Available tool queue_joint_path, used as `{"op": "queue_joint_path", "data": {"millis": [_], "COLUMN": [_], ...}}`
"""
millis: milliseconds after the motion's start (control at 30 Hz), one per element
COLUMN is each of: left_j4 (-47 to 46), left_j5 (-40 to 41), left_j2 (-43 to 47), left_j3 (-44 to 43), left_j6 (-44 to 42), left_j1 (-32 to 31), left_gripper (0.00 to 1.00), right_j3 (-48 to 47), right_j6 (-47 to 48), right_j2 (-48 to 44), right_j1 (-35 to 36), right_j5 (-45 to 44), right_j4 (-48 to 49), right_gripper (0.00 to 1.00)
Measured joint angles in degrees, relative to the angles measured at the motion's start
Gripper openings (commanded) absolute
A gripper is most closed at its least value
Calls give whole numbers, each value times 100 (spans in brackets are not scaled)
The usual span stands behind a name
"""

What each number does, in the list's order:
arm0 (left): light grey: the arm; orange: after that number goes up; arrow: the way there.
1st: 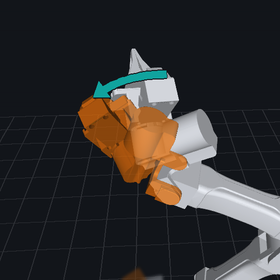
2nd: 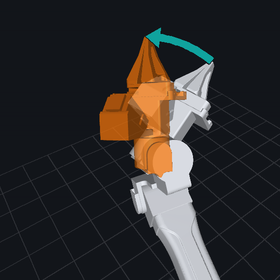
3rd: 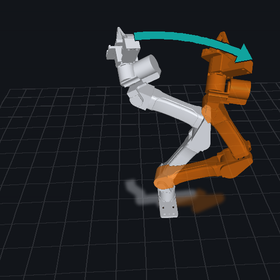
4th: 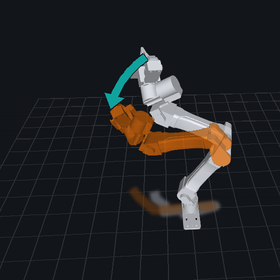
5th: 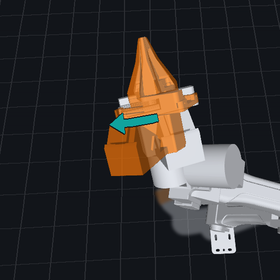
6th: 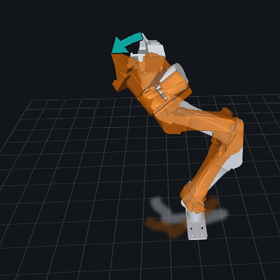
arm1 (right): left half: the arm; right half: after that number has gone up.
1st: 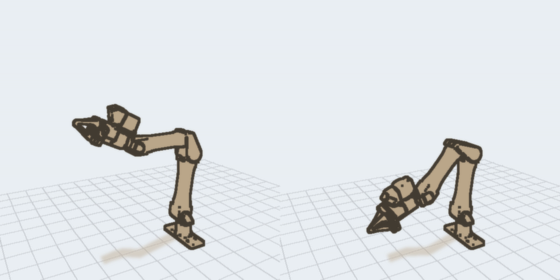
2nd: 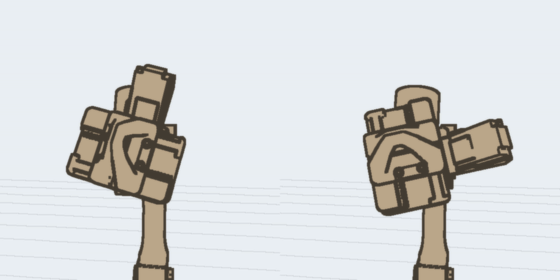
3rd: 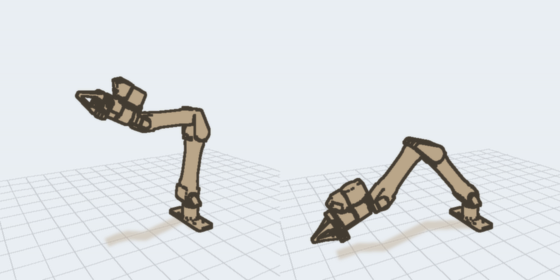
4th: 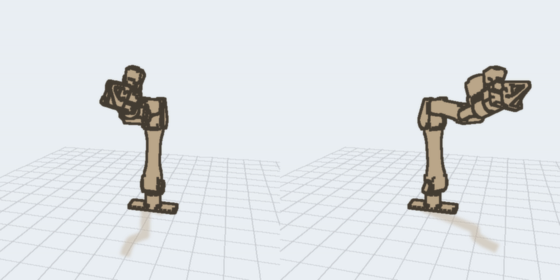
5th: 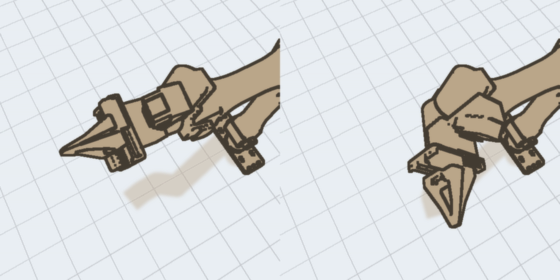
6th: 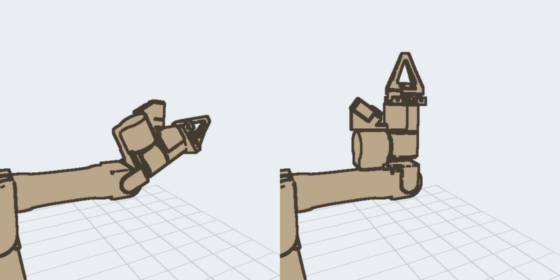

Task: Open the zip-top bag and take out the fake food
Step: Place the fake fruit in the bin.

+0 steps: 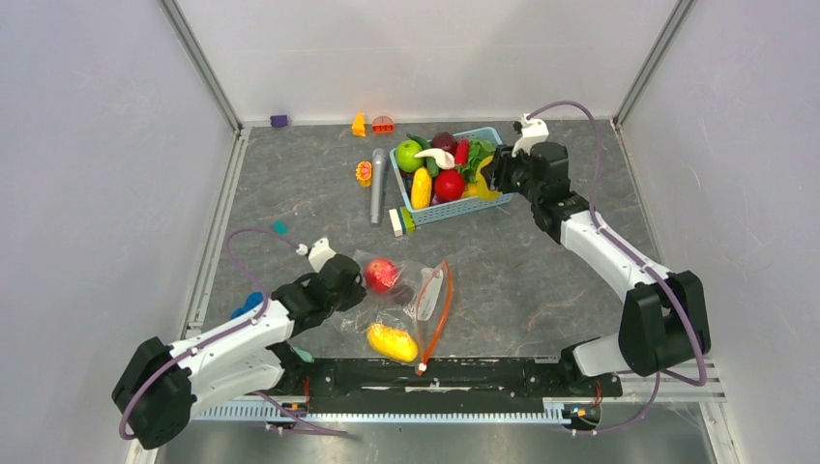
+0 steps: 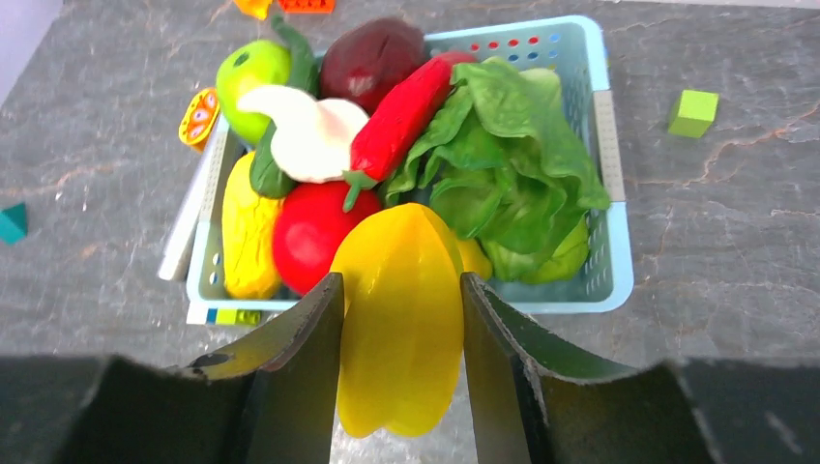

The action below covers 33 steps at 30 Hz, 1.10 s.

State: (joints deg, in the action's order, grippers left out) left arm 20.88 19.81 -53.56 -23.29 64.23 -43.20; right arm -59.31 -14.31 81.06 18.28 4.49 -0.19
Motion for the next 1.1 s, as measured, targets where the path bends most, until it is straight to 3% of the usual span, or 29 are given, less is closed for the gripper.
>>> {"op": "queue_joint_path", "data": {"millis": [267,567,833,1100], "left_j4": [11,4,11,15], "left_j5": [2,-46,-63,-66], "left_j2": [-345,-579,-579,-579], "left_j3": [-201,-354,-356,-356], "left_j6": [-90,-179,-181,-181], "left_j1": [0,0,0,2], "left_gripper": [2,2,2,2], "right_j3": [1578,1816,1838,1840], "right_j6": [-417,-588,-485,-24], "right_j2": [98,651,1346,1685], "right_j1": [-131,-131,-120,-13], "right_j5": [-160,-262,-321,-328], "right_j4": [2933,5007,5939,6096], "right_gripper": [13,13,15,17]}}
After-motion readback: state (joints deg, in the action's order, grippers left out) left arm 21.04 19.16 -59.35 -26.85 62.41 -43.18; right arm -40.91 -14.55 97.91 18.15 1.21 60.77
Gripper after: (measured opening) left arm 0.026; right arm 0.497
